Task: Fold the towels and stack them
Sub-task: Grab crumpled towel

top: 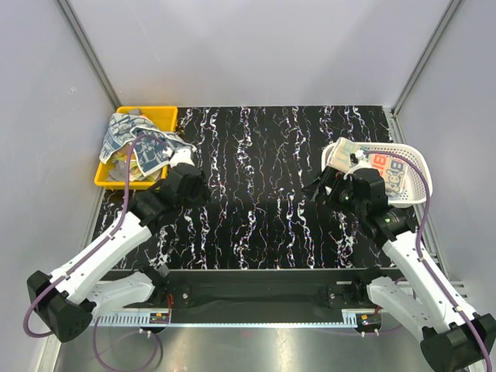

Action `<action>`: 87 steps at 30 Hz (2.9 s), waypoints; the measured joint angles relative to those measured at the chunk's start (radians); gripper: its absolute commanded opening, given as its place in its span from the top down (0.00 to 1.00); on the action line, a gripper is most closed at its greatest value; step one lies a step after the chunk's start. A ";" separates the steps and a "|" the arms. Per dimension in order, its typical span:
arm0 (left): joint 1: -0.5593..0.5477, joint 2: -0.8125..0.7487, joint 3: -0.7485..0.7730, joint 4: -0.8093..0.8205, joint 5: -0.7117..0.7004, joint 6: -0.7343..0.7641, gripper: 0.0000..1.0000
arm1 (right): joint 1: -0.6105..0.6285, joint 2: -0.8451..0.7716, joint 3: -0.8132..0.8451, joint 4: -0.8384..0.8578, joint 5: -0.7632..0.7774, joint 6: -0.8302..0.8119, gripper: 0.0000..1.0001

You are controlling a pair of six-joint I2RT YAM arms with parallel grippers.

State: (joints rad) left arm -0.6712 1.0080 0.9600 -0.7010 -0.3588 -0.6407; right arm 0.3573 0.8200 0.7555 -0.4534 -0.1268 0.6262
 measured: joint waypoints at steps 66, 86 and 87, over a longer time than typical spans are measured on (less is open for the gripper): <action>0.681 0.740 0.338 0.248 0.149 -0.074 0.34 | 0.000 0.238 0.011 0.075 -0.208 -0.088 0.00; 0.679 0.875 0.413 0.217 0.125 -0.055 0.62 | 0.000 0.243 0.001 0.075 -0.212 -0.092 0.00; 0.679 0.875 0.418 0.216 0.122 -0.054 0.62 | 0.000 0.243 0.001 0.075 -0.212 -0.092 0.00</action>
State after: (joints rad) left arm 0.0078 1.8828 1.3785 -0.4847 -0.2371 -0.6949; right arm 0.3576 1.0626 0.7563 -0.3782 -0.3393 0.5339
